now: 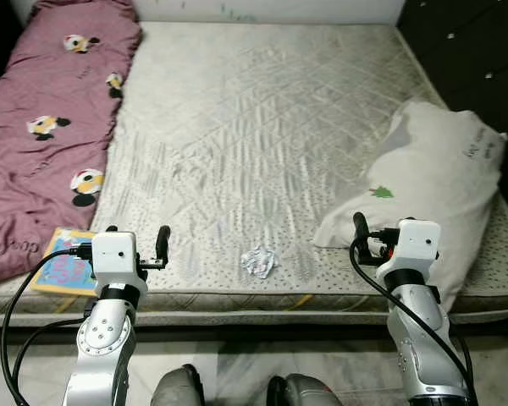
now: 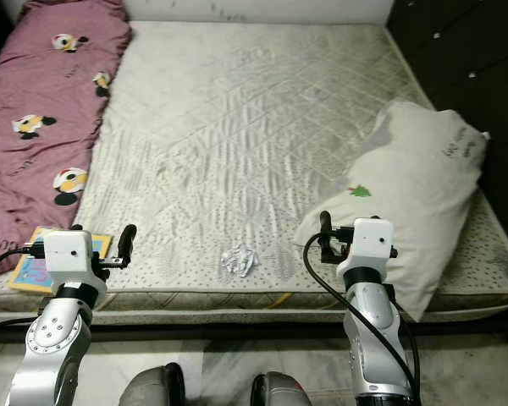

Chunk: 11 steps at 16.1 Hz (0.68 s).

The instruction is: Clean up the room

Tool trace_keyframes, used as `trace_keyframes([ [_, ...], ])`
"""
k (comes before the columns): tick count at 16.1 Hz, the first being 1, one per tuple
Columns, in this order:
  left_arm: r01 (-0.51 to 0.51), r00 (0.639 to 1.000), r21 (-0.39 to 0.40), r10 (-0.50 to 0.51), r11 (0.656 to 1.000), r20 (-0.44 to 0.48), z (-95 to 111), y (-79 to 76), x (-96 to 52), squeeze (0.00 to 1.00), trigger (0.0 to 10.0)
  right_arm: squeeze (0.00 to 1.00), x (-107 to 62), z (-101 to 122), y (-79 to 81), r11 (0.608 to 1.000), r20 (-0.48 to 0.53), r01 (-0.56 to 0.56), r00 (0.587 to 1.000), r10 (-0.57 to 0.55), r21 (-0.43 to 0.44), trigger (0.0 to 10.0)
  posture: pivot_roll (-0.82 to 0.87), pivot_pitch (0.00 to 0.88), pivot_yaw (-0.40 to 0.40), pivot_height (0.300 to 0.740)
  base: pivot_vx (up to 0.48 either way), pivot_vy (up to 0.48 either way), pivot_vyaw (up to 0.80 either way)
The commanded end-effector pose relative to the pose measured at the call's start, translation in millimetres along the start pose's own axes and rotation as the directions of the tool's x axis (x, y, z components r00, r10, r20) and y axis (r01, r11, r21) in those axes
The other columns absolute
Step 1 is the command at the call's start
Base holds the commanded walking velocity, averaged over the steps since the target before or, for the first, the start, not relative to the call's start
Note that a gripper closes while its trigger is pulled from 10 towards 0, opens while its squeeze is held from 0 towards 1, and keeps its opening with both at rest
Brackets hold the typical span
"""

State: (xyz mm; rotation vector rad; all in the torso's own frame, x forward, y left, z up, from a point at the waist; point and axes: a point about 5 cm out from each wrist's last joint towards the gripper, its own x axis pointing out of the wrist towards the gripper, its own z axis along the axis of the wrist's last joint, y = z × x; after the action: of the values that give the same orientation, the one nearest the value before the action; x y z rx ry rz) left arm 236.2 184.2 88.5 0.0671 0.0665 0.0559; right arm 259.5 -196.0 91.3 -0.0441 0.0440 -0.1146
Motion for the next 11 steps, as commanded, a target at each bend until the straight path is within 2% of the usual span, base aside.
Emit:
trace_keyframes([
  [1, 0.004, 1.000, 0.002, -0.004, 1.000, -0.004, -1.4, 1.8, -2.1, 0.00, 10.0, 0.00, -0.6, -1.7, -1.2, 1.000, -0.011, 0.001, 1.000, -0.001, 0.006, 10.0, 0.01, 0.132, -0.045, 0.740, 0.000, 0.000, 0.00],
  [4, 0.010, 1.000, 0.002, -0.010, 1.000, -0.003, -1.0, 1.2, -1.9, 0.00, 10.0, 0.00, -0.3, -1.4, -1.6, 1.000, -0.011, 0.001, 1.000, -0.001, 0.003, 10.0, 0.01, 0.136, -0.045, 0.740, 0.000, 0.000, 0.00],
  [11, 0.023, 1.000, -0.001, -0.023, 1.000, 0.002, -0.6, 0.1, -0.6, 0.00, 10.0, 0.00, 0.7, -1.0, -0.7, 1.000, -0.009, 0.000, 1.000, 0.000, 0.005, 10.0, 0.01, 0.138, -0.044, 0.740, 0.306, 0.000, 0.00],
])
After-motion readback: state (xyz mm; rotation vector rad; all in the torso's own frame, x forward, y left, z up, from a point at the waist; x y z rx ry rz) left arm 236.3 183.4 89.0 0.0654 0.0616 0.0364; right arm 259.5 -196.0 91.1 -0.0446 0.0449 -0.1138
